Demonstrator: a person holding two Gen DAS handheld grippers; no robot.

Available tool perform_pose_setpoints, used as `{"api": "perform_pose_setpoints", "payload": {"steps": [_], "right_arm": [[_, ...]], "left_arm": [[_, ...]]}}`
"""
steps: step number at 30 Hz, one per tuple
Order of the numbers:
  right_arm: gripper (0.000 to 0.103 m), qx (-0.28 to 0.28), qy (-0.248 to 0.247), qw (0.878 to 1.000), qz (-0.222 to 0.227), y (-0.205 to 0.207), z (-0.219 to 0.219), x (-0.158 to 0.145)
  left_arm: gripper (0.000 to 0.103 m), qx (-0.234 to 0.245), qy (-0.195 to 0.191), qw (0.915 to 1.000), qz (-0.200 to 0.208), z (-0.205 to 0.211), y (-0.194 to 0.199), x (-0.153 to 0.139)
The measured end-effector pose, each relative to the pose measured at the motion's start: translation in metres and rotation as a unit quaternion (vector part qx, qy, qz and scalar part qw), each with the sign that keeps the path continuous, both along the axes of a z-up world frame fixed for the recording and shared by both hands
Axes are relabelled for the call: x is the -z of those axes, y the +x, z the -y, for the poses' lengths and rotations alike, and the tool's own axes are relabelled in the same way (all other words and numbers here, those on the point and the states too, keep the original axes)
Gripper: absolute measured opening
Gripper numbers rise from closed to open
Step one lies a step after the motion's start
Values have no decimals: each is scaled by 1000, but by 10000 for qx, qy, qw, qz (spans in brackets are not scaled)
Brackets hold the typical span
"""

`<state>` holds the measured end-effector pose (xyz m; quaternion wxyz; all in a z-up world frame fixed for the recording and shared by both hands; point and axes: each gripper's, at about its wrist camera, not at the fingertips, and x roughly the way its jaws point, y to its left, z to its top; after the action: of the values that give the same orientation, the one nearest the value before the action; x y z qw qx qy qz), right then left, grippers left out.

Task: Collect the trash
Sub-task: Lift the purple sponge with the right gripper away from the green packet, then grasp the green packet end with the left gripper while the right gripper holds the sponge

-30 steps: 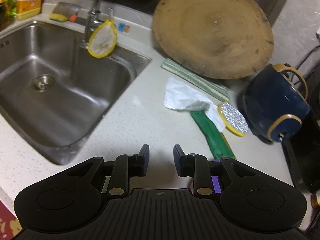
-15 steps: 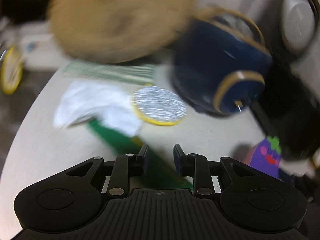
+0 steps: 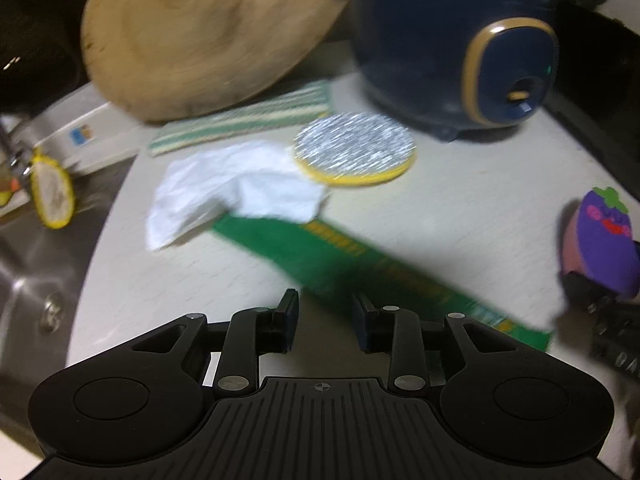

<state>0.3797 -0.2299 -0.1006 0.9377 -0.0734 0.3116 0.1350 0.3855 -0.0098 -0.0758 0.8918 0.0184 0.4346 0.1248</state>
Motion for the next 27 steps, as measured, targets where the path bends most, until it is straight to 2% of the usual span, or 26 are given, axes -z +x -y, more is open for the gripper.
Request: {"api": "perform_pose_setpoints", "payload": {"steps": [3, 5, 6, 8, 9, 11, 12, 14, 16, 20, 27], "right_arm": [[71, -43, 14, 10000, -25, -2, -1, 0], [72, -50, 64, 9999, -61, -3, 0, 1], [72, -52, 89, 9999, -101, -3, 1, 2], [73, -41, 183, 9997, -153, -2, 4, 5], [73, -36, 226, 9996, -173, -2, 5, 6], [73, -21, 275, 9994, -222, -2, 8, 6], [73, -9, 307, 9992, -239, -1, 10, 6], [74, 21, 324, 9992, -236, -2, 10, 6], [74, 26, 308, 9993, -219, -3, 9, 7], [76, -11, 332, 9992, -216, -3, 9, 7], [77, 4, 408, 9990, -205, -5, 12, 7]], "left_arm": [[30, -393, -229, 9990, -16, -25, -15, 3], [30, -691, -848, 9936, 271, -42, -25, -1], [30, -808, -1246, 9881, 391, -48, -27, -4], [30, -817, -1855, 9766, 723, -49, -26, -12], [30, -699, -1969, 9737, 903, -43, -22, -18], [30, -291, -1735, 9789, 1036, -18, -9, -27], [30, 32, -1467, 9843, 979, -1, 0, -29], [31, 483, -952, 9916, 736, 28, 13, -22], [33, 794, -505, 9944, 488, 50, 20, -9], [33, 984, 52, 9949, 232, 66, 21, 13], [34, 1131, 629, 9916, -1, 62, -12, 13]]}}
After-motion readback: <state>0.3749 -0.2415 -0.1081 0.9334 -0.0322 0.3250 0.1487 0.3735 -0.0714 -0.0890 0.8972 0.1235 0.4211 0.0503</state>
